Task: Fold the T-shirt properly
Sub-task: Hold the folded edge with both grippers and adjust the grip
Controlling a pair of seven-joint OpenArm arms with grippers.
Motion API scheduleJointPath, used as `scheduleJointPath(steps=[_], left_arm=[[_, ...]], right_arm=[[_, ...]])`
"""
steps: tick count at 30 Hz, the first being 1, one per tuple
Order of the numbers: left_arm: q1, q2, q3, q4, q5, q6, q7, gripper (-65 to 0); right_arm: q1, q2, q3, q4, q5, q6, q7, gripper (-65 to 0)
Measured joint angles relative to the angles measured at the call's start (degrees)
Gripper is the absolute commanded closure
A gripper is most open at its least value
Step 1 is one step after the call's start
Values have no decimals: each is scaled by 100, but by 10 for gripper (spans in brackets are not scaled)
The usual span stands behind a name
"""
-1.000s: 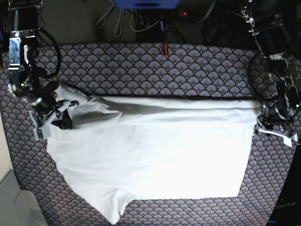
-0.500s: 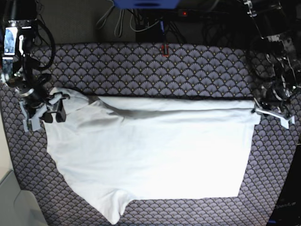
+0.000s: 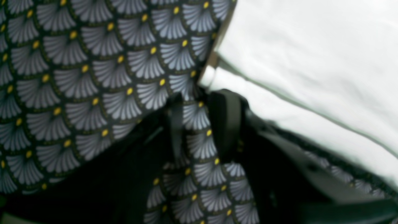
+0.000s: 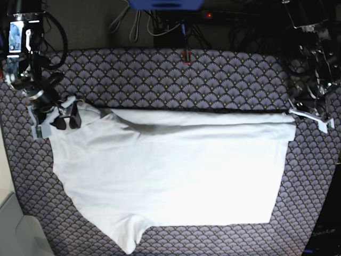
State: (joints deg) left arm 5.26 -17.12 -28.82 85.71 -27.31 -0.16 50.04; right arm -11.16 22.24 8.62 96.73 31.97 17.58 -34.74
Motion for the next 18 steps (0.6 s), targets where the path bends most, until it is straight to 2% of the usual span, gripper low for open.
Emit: scheduleJointPath(steps=[4,9,18], left_arm=[[-214,-7,44,-24,0,-4,-42,-192],[-472,-44,428,-348,0,-9,-44,-192],[-450,-26,442,-549,2,-7,-31,-191]], right_arm=[[0,-2,0,0,0,0,-2,-303],[-83,-2,0,2,0,0,-9,-303],[-111,15,0,4,-2,0,-2,-303]])
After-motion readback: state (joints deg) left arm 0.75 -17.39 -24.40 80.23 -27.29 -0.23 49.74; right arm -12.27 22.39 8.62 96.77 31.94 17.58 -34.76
